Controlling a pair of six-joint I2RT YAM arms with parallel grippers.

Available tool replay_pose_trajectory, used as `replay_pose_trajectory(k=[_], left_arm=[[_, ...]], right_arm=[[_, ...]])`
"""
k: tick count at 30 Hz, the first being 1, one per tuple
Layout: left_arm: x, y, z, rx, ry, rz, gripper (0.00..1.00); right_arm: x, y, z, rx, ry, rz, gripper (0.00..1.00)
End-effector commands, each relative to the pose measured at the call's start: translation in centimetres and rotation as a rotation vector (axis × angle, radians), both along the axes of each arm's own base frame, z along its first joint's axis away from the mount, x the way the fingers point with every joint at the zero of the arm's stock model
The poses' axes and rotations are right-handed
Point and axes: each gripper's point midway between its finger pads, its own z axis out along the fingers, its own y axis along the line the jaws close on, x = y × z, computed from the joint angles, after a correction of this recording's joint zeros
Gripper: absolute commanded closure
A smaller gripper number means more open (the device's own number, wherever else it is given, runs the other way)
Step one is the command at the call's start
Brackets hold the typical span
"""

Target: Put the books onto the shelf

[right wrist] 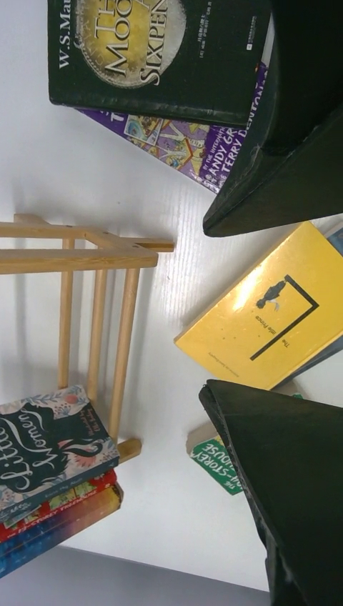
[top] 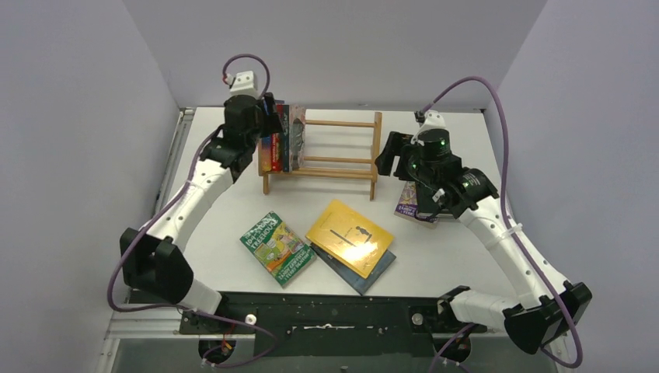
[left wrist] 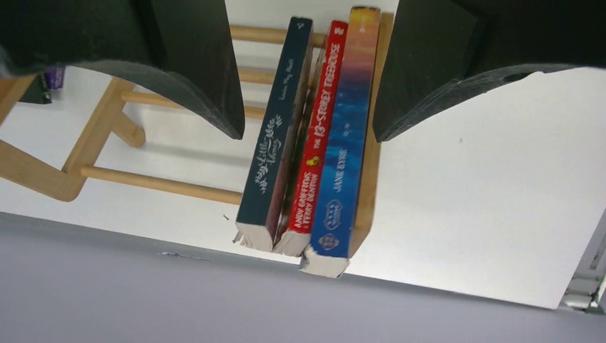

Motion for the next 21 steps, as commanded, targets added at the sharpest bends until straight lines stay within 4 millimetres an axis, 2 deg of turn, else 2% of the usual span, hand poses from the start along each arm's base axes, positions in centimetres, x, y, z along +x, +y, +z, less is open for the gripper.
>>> replay_pose_trajectory(k=[1,4,7,9,10,13,16,19,21], left_arm=[[-3.9,2.1,2.4,-0.174,0.038,0.023,0.34],[-7.3,3.3,0.9,-0.28,0.128,0.043,0.28],[-11.7,4.2,-2.4,-0.385,0.271,0.084,0.23],[-14.8,4.7,-4.9,-0.425,0.363,0.124,0.15],[-16.4,5.0,-6.1,-0.443,0.408,0.151,0.13],[-20.9,5.8,-9.6,-0.498,0.522,0.227,0.12],[-24.8,6.3,-12.9,-0.566,0.611,0.3,0.12],[-27.4,6.3,-15.8,-0.638,0.678,0.354,0.12],[-28.4,5.6,-17.7,-0.7,0.72,0.361,0.12]], right_arm=[[0.4,1.1,1.7,0.015,-0.045,0.074,0.24],[0.4,1.7,0.9,0.007,-0.027,0.112,0.23],[0.2,3.1,-0.6,0.006,0.019,0.166,0.21],[-0.1,4.4,-1.7,-0.018,0.04,0.205,0.19],[-0.4,5.3,-2.1,-0.043,0.042,0.229,0.17],[-1.4,8.7,-3.5,-0.114,0.039,0.318,0.16],[-2.2,12.5,-5.6,-0.149,0.062,0.406,0.16],[-3.3,16.5,-8.4,-0.218,0.082,0.489,0.16],[-4.1,19.0,-10.0,-0.259,0.089,0.534,0.18]])
